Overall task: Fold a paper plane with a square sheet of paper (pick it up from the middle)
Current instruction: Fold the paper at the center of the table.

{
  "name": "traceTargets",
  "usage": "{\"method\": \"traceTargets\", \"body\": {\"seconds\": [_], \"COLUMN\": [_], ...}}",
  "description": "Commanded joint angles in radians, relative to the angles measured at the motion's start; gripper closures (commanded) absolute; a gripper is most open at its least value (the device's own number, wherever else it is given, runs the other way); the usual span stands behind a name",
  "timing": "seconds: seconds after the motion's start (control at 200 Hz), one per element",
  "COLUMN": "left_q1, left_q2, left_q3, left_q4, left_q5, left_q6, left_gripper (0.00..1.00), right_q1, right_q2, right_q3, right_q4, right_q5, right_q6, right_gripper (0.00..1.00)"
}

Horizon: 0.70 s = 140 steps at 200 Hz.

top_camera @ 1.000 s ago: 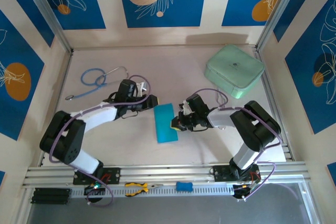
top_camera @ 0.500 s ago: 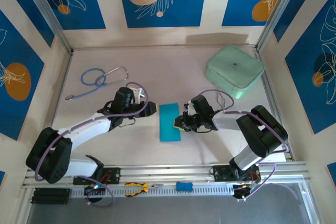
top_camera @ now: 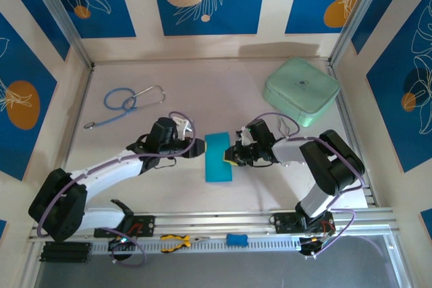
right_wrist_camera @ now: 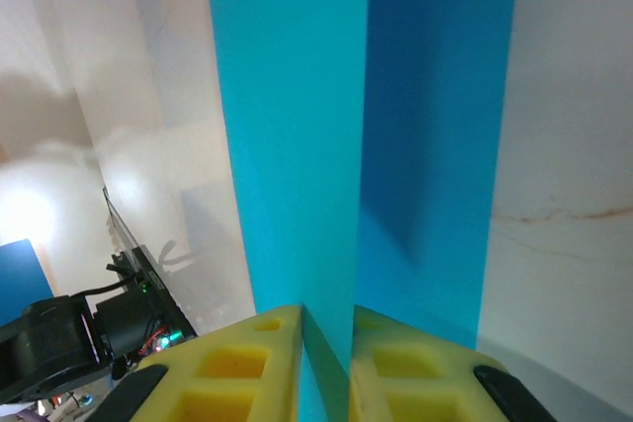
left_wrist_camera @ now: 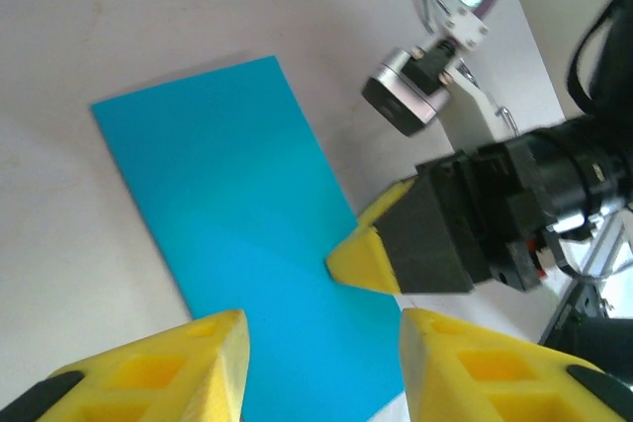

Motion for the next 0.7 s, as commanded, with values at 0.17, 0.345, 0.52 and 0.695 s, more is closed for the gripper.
{"method": "traceTargets", "body": {"seconds": [0.17, 0.345, 0.52, 0.695], "left_q1": [-0.235, -0.416, -0.536, -0.597], "left_q2": [-0.048, 0.01, 0.132, 0.238], "left_q3": [0.0, 0.053, 0.13, 0.183], "left_q4": [-0.104, -0.188, -0.213, -0.224], "left_q5": [-0.212, -0.451, -0.581, -0.666], "left_q6": [0.125, 0.221, 0.286, 0.295], "left_gripper": [0.48, 0.4, 0.35, 0.32], "right_q1": [-0.012, -0.013, -0.014, -0.015], "right_q2": [0.011, 0.01, 0.005, 0.005], "right_q3": [0.023, 0.031, 0.039, 0.04], "right_q4": [-0.03, -0.051, -0.066, -0.067], "right_q5": [-0.046, -0.05, -0.049, -0.054], "right_q6": [-0.022, -0.021, -0.02, -0.015], "right_gripper": [0.88, 0.89, 0.89, 0.89]}}
